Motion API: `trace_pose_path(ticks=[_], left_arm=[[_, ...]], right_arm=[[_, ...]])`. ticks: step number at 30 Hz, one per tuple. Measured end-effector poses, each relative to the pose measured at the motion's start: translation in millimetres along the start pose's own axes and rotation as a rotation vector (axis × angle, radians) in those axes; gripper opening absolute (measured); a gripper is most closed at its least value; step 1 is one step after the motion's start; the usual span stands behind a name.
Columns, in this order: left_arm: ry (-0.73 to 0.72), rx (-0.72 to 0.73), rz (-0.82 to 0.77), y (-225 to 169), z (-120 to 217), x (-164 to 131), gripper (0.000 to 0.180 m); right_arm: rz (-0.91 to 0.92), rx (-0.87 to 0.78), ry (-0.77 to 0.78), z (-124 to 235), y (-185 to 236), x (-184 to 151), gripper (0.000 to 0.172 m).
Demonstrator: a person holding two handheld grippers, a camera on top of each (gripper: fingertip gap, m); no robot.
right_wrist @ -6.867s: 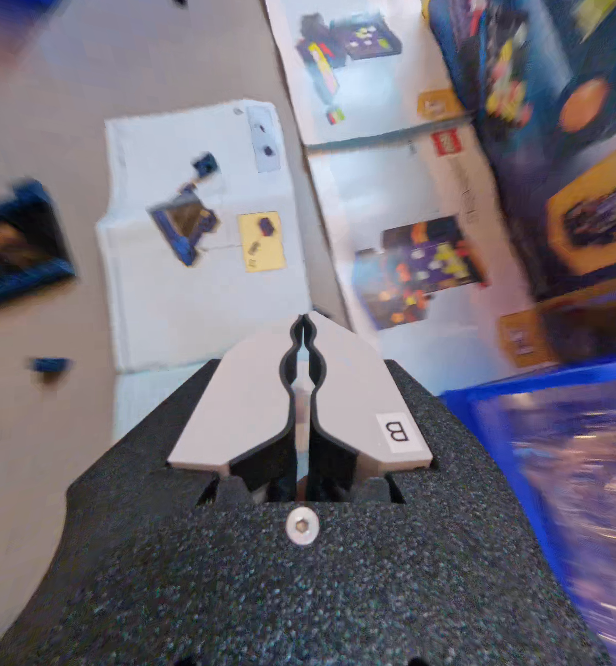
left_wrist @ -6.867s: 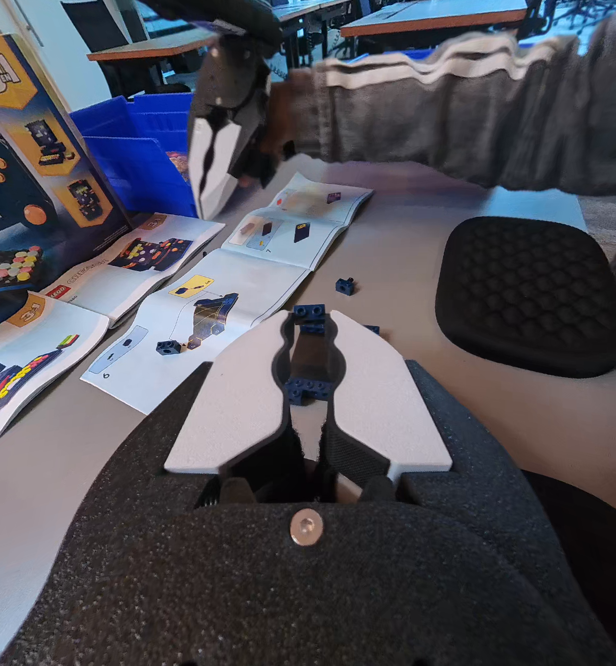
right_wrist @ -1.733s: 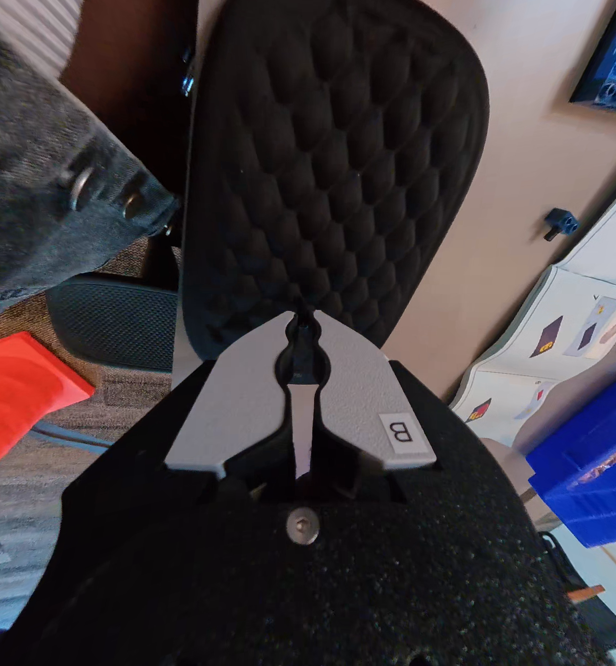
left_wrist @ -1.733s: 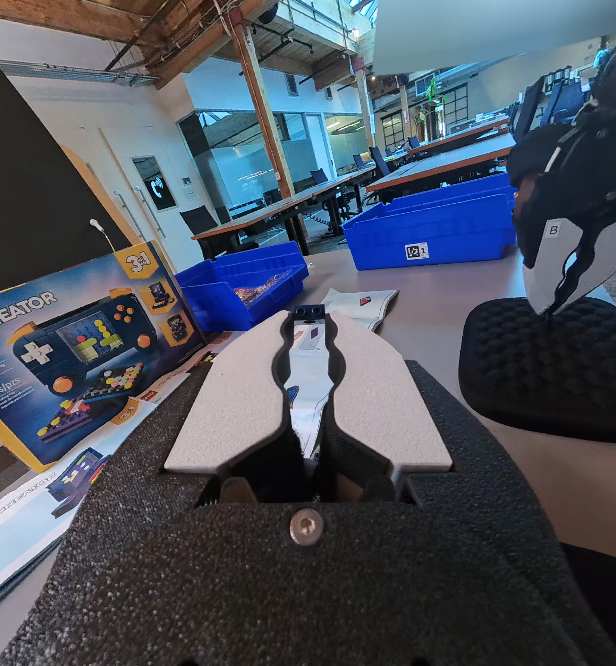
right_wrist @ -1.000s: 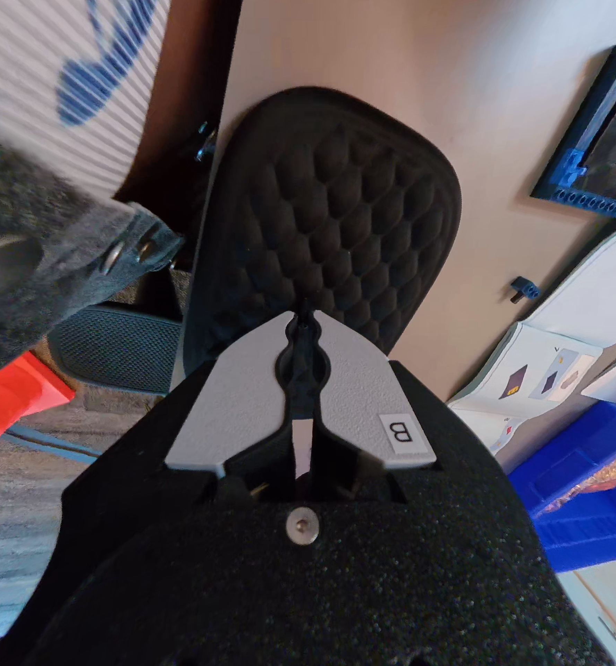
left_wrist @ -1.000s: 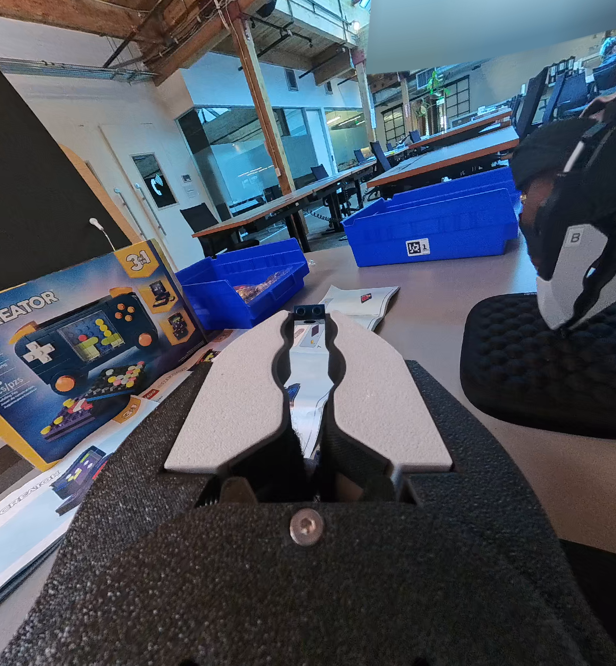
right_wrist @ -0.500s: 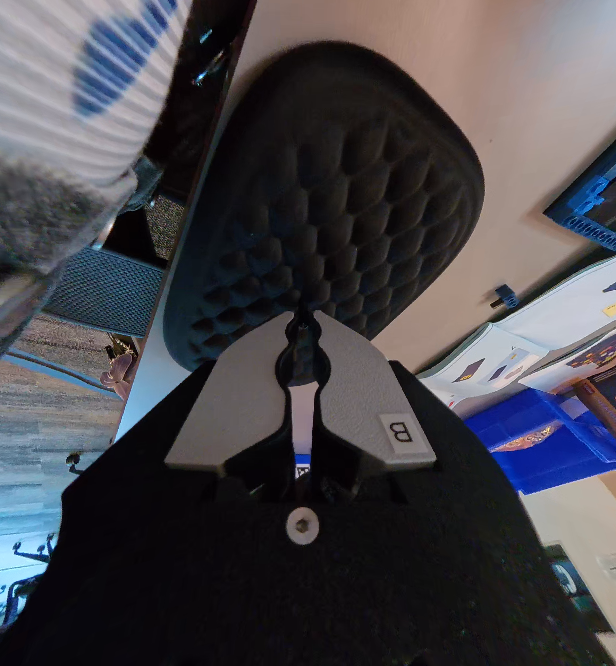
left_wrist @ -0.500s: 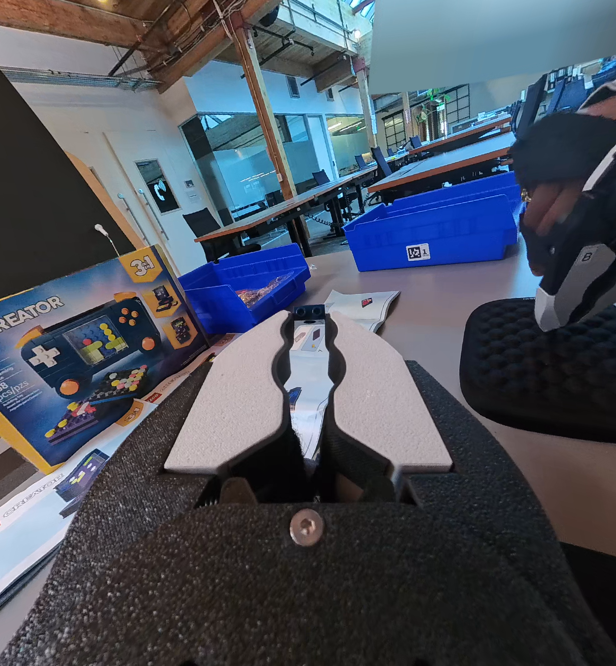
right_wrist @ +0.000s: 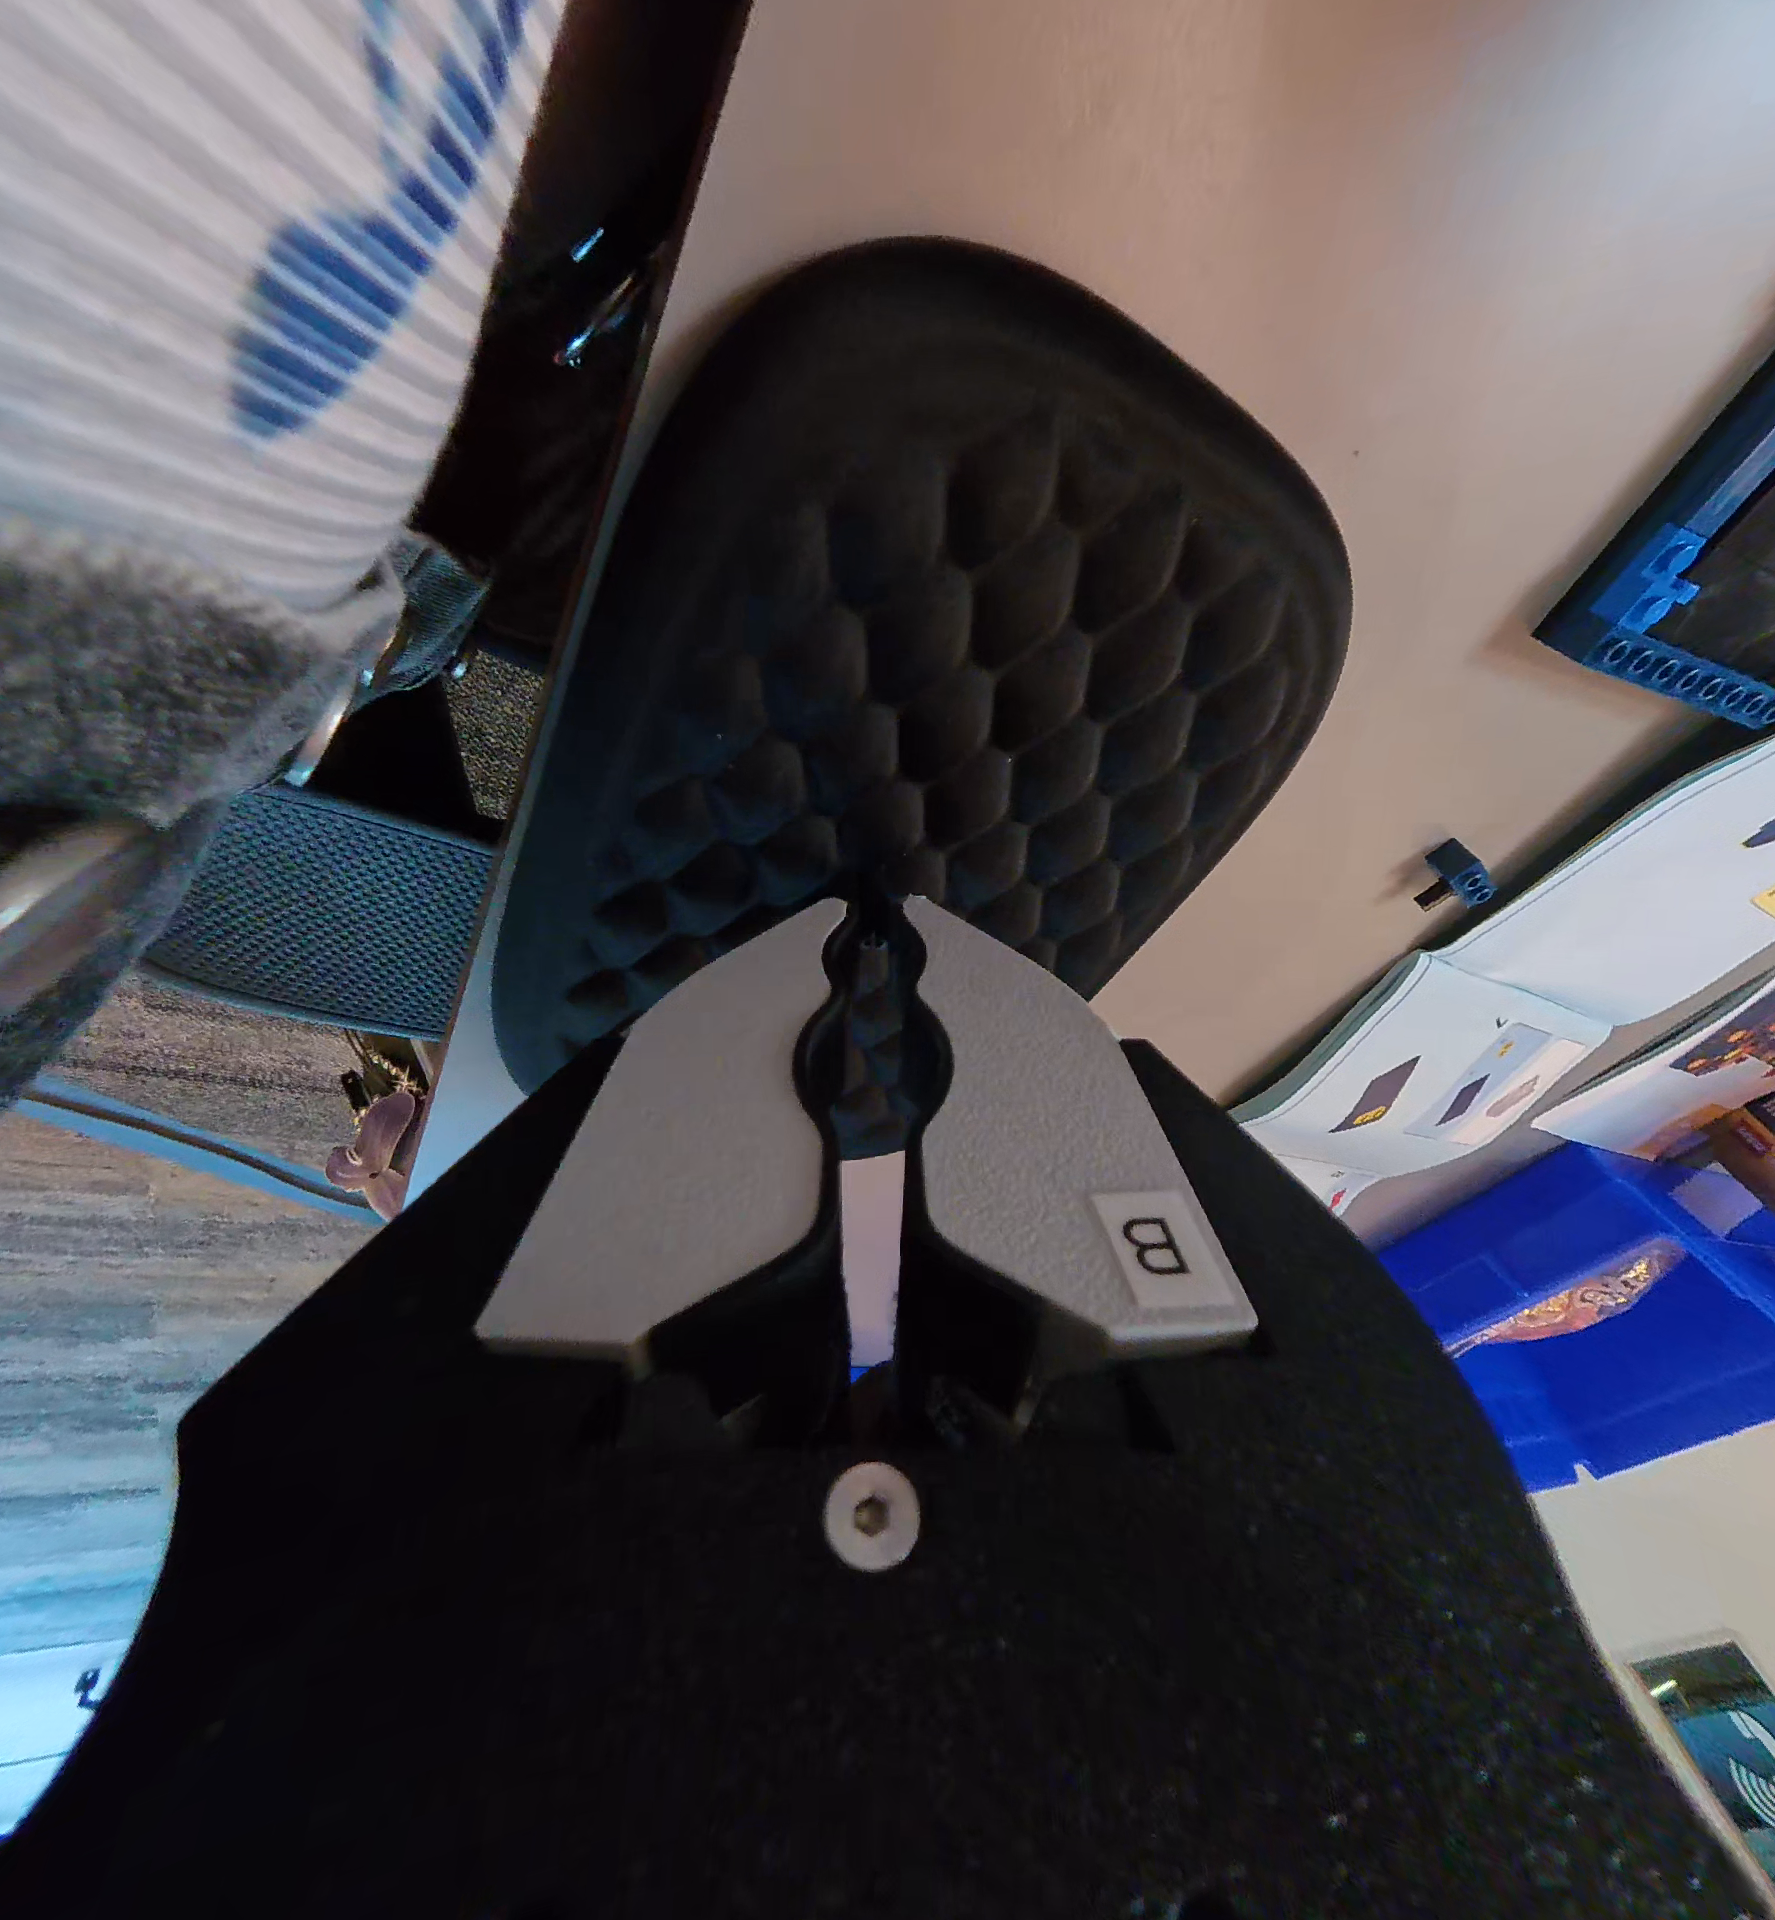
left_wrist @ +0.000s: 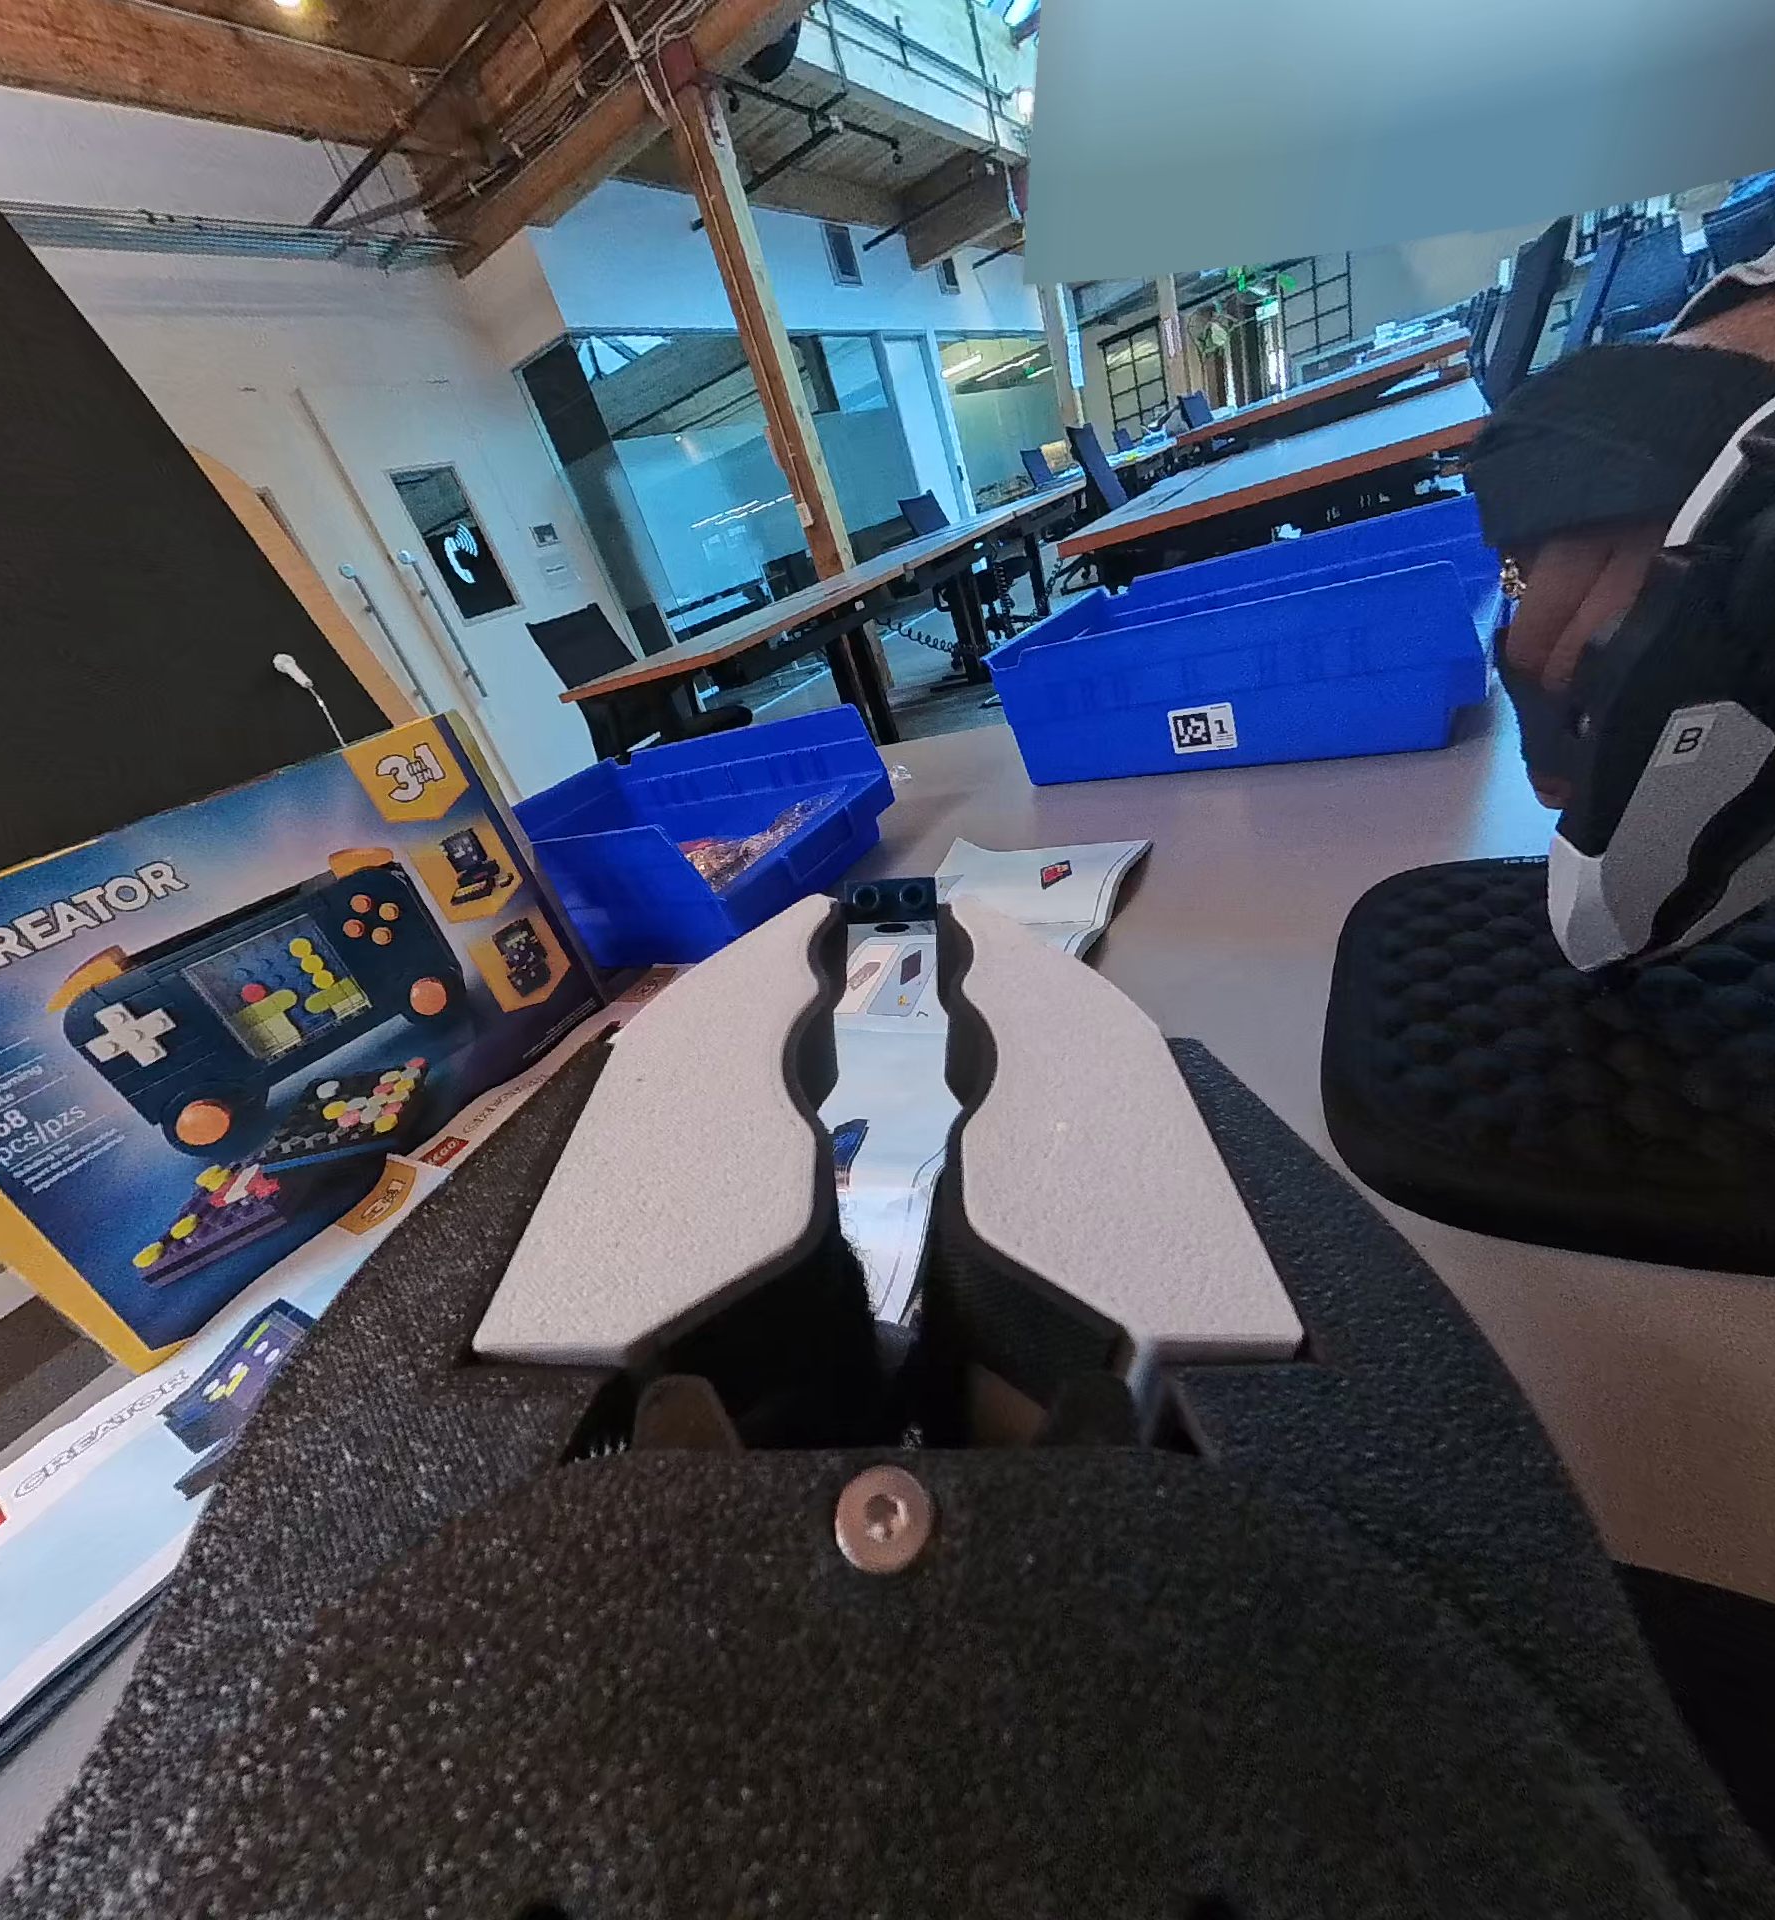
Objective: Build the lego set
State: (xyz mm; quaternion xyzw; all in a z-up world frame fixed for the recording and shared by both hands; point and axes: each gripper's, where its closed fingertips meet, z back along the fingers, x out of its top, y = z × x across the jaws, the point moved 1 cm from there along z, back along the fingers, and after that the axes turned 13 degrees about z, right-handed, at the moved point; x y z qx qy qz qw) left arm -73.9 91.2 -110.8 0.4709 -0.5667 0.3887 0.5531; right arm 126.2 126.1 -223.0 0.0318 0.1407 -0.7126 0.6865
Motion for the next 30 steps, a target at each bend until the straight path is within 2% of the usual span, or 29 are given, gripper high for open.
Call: trace_pose_path(ticks=[10,15,21,30], left_arm=[[0.006,0.002,-0.001,1,-1,-1,0.016],[0.010,-0.001,0.001,0,-1,-3,0.016],[0.011,-0.001,0.003,0,-1,-3,0.016],[0.005,0.001,-0.001,0,0,-1,0.015]], right_arm=[[-0.124,-0.001,-0.162,1,-2,1,0.005],[-0.134,-0.013,-0.181,2,-4,2,0.005],[-0.017,-0.014,-0.025,0,2,-13,0.005],[0.072,-0.004,0.015,0,0,0,0.005]])
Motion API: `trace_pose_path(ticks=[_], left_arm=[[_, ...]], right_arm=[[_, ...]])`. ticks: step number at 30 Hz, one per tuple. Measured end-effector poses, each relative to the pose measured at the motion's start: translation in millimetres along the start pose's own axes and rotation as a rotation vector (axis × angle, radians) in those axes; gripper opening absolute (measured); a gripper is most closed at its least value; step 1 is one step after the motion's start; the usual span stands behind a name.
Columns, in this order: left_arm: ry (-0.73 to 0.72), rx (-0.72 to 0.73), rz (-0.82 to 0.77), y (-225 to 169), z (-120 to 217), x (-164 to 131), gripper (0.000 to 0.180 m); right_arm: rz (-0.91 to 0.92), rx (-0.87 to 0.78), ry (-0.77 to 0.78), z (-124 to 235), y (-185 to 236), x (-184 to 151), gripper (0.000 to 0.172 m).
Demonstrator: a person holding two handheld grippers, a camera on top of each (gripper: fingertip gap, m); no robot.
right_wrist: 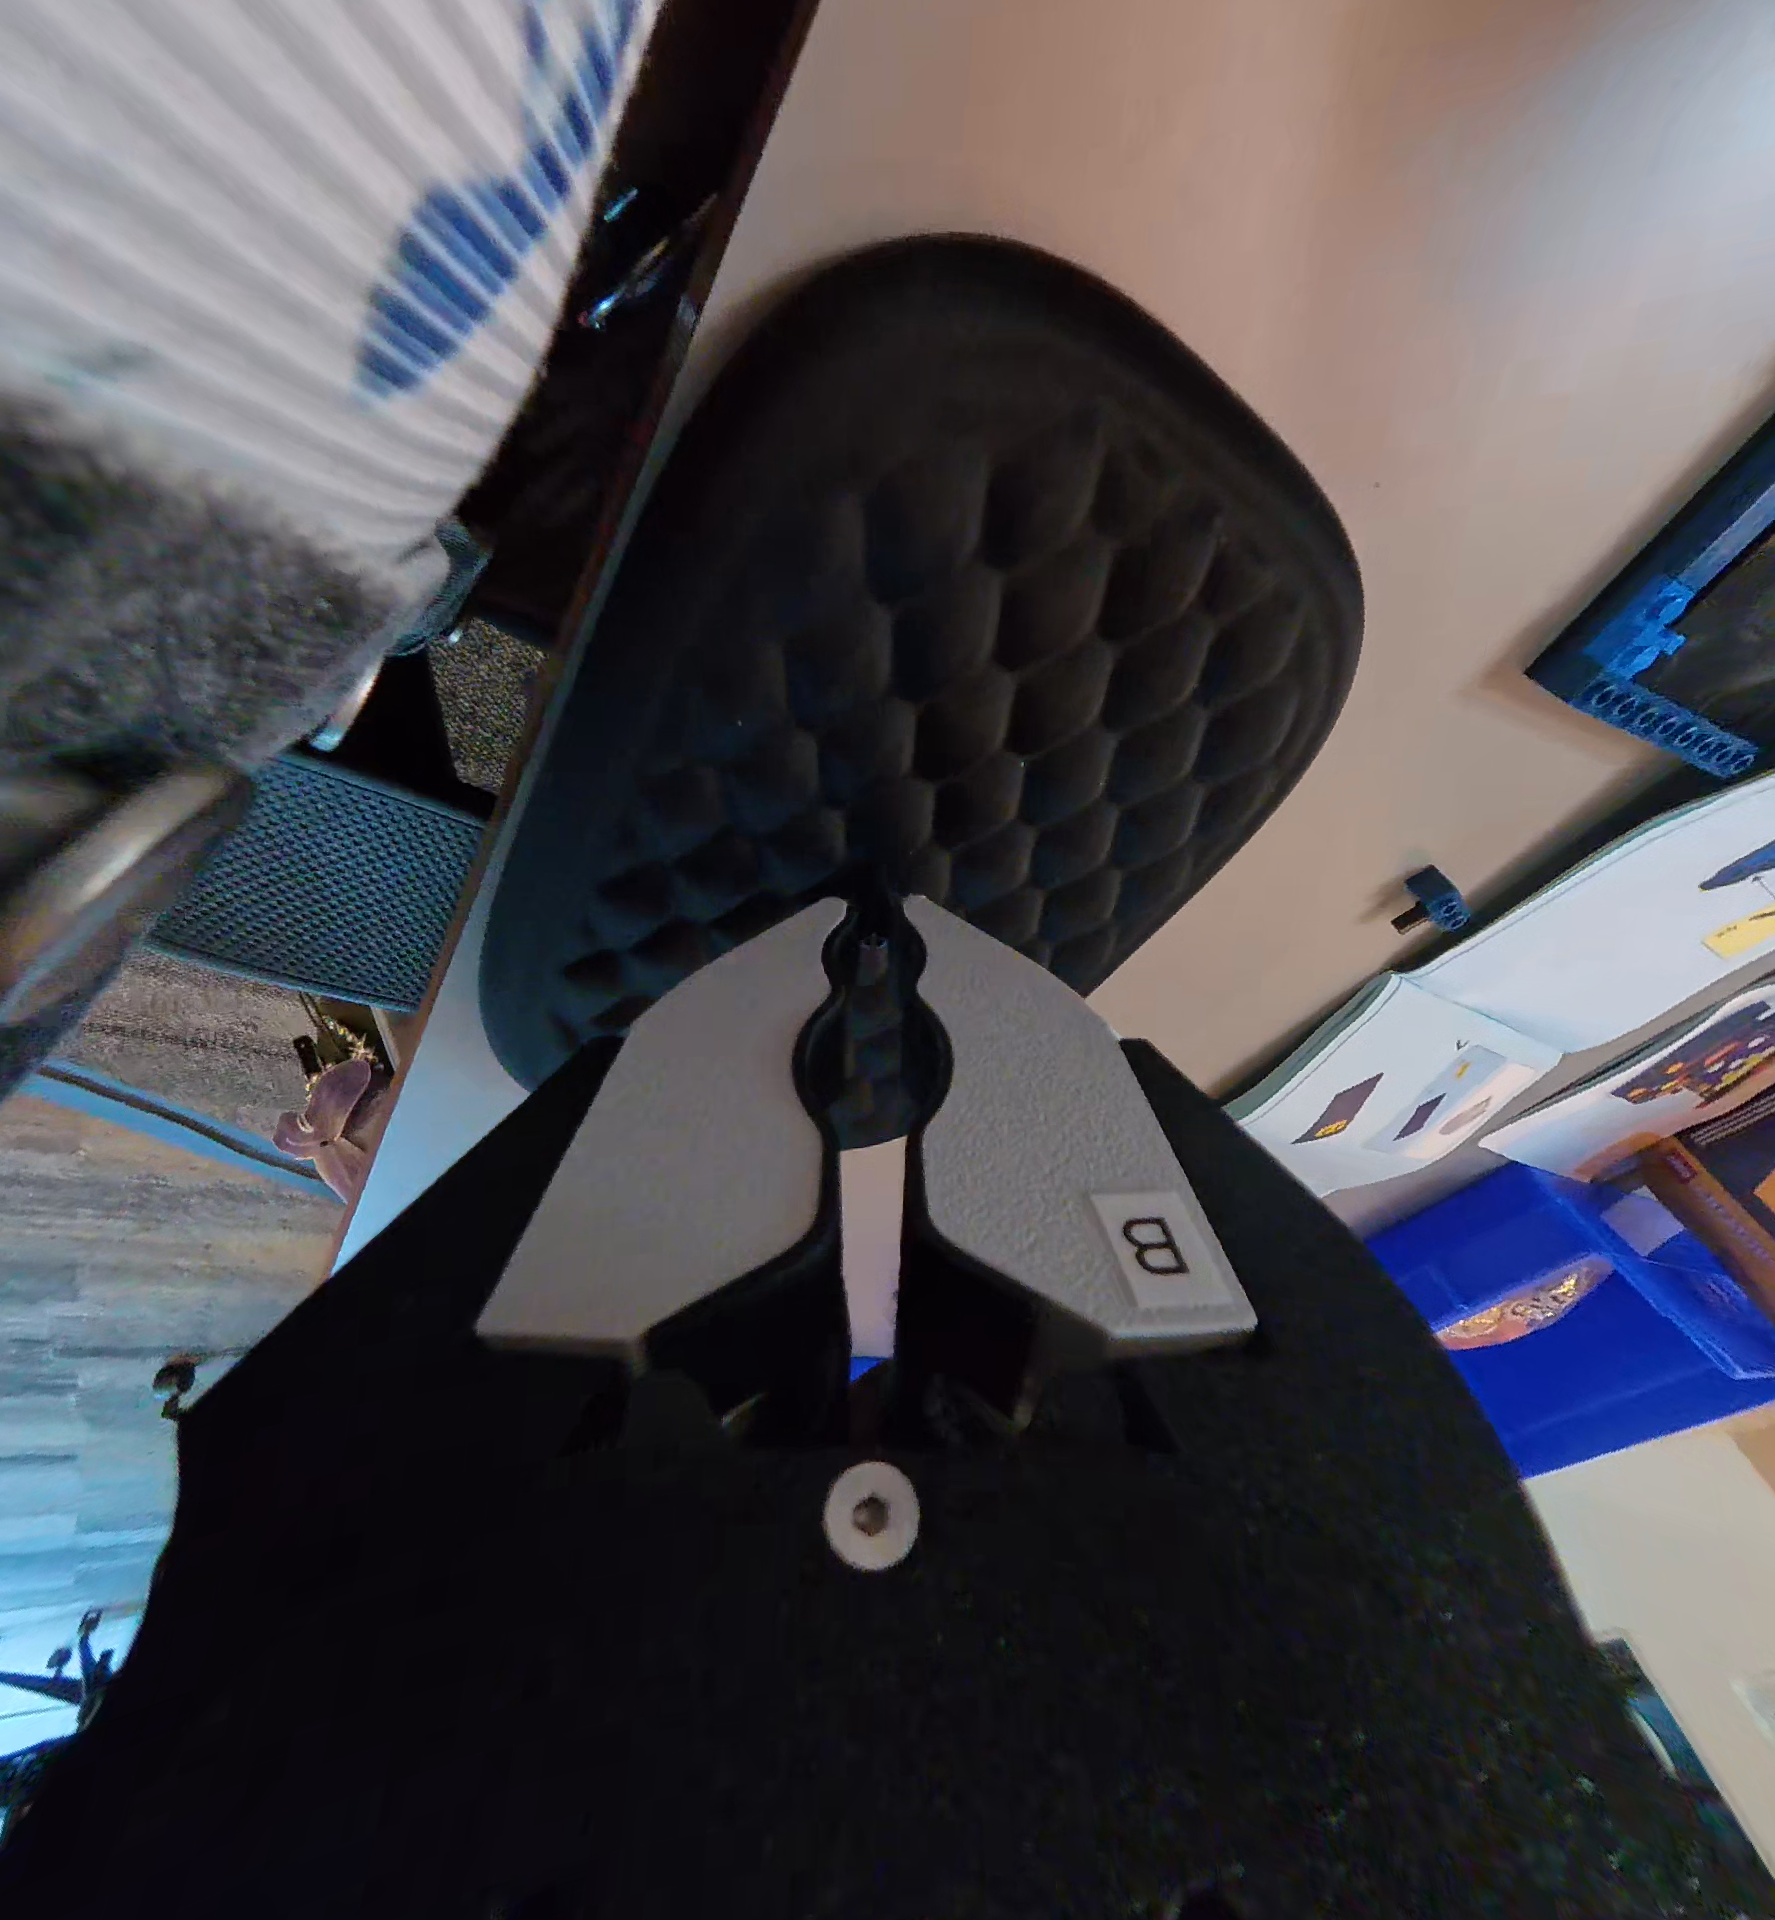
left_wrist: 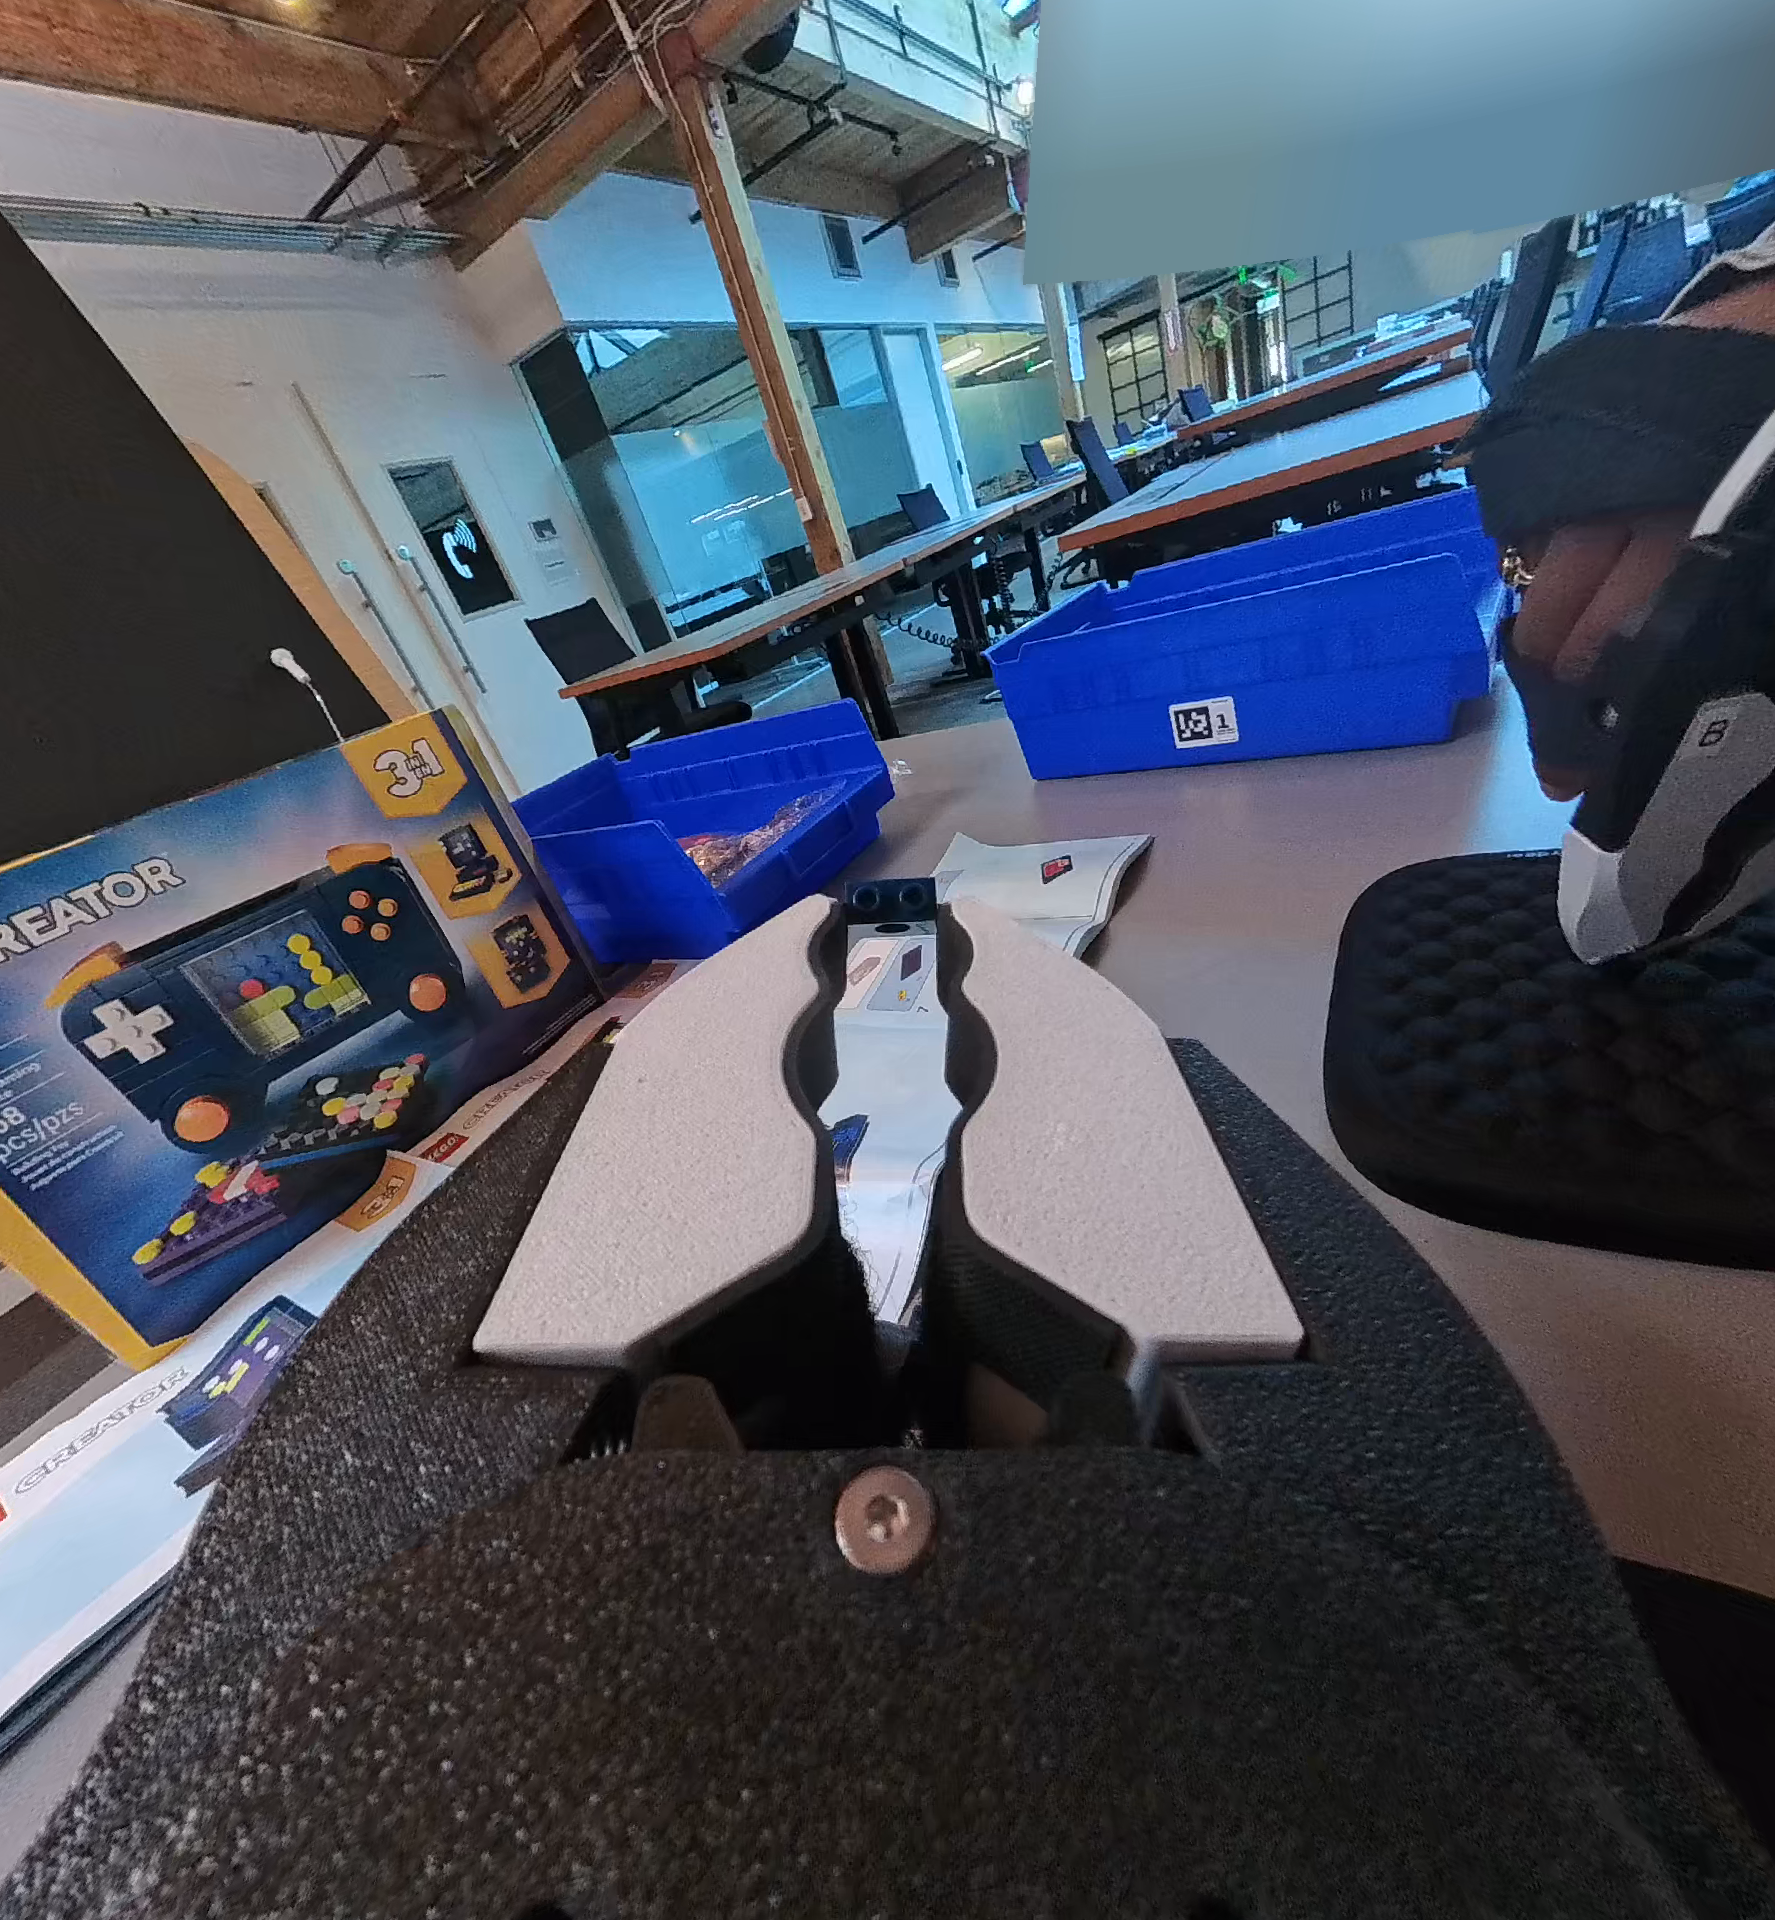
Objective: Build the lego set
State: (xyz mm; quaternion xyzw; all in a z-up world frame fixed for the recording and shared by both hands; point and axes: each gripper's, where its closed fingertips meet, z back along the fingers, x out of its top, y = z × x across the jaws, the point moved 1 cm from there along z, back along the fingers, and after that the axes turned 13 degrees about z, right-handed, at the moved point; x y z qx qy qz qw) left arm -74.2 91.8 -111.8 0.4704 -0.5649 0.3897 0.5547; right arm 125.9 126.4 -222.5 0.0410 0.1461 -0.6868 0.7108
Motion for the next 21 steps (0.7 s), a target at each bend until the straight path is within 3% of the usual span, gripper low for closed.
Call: trace_pose_path(ticks=[9,21], left_arm=[[-0.002,-0.001,-0.001,-0.4,0.2,0.5,0.016],[0.000,-0.001,-0.001,-0.2,-0.2,-0.1,0.015]], right_arm=[[-0.074,0.011,-0.073,0.3,-0.1,0.2,0.005],[-0.244,0.028,-0.325,2.0,-1.2,0.0,0.005]])
